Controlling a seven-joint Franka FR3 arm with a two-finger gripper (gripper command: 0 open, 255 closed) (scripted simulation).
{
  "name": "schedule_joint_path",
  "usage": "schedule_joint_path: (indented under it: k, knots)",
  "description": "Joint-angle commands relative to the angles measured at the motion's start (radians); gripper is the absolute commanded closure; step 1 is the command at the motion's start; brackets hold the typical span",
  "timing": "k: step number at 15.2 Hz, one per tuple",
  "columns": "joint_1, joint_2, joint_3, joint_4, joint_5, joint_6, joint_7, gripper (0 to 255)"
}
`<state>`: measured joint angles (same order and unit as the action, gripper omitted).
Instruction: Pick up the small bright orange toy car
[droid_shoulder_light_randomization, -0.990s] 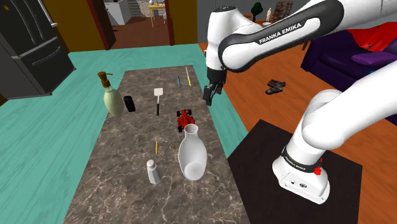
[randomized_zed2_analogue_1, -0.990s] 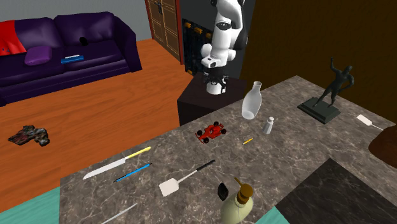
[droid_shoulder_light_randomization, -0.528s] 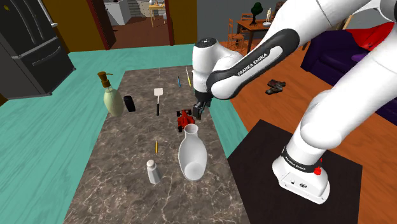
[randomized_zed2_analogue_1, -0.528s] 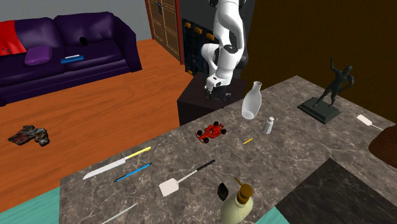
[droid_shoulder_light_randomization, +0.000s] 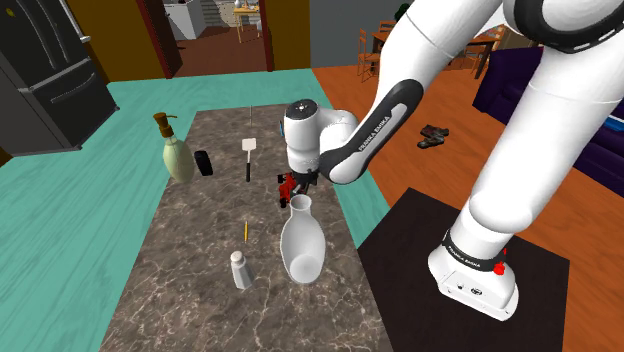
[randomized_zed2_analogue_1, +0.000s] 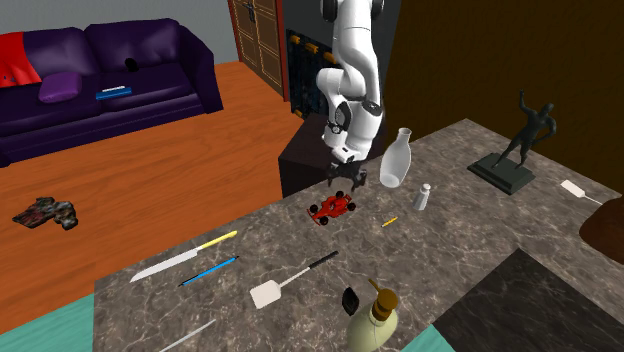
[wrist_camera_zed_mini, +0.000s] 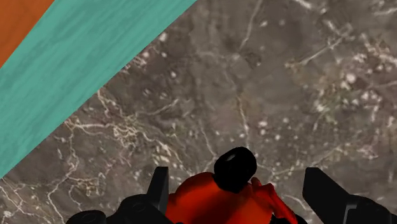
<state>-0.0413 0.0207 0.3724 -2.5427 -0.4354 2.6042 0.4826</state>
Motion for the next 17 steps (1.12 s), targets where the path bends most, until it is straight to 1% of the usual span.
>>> schedule_joint_path:
  k: [1,4,5,7,8,17]
  knots:
    - [-0.002,0.034,-0.006,0.003,-0.047,0.024,0.036,0]
    - [-0.001,0.079,-0.018,0.007,-0.110,0.054,0.089,0]
    - [0.001,0.088,-0.021,0.008,-0.123,0.059,0.100,0]
    - [0.001,0.088,-0.021,0.008,-0.123,0.059,0.100,0]
    - [0.001,0.088,-0.022,0.007,-0.125,0.061,0.101,255]
    - [0.001,0.088,-0.021,0.008,-0.123,0.059,0.100,255]
